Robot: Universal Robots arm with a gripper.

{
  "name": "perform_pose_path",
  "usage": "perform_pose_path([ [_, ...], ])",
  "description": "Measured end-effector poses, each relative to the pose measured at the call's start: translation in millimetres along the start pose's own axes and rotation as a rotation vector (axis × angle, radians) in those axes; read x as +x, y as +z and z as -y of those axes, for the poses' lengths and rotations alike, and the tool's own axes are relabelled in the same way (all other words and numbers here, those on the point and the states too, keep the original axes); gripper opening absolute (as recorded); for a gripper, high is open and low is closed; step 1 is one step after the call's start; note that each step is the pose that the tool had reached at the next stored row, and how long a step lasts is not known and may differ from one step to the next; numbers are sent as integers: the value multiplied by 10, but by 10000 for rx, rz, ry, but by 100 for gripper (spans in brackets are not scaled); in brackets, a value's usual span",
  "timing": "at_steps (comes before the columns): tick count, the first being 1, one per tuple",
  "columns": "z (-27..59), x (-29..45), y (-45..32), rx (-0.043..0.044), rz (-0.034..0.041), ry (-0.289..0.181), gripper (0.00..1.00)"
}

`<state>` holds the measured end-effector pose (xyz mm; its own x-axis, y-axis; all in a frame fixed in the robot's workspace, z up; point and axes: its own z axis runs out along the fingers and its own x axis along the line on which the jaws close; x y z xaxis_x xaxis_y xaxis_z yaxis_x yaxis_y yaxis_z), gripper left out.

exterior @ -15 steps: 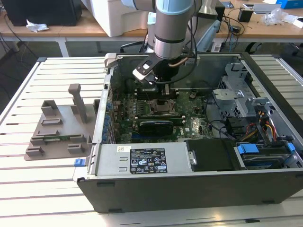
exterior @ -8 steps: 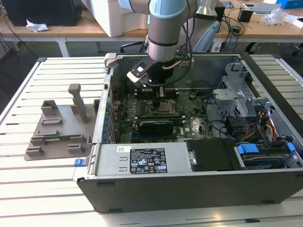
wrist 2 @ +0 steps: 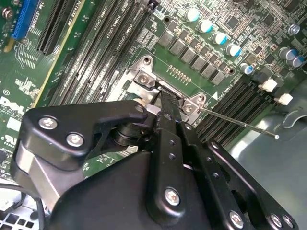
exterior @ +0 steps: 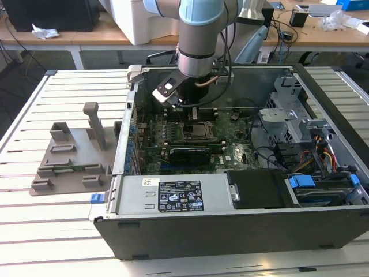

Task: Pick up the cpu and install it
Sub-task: 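Close the cpu cover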

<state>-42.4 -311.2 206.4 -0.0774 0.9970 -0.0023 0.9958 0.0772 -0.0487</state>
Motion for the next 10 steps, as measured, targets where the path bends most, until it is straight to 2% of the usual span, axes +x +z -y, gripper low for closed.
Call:
perform_pose_path([
  [1,-3,0,-17,-1,0,-1,11],
  [3,-5,-1,-133,0,0,-2,11],
  [4,-34,-3,-151,17,-2,-2,11],
  [5,-107,-9,-155,104,-8,1,11],
  [7,-198,-16,-159,233,-20,-1,11],
  [9,-388,-32,-170,520,-44,-5,11],
  [10,-444,-35,-172,589,-57,-5,11],
])
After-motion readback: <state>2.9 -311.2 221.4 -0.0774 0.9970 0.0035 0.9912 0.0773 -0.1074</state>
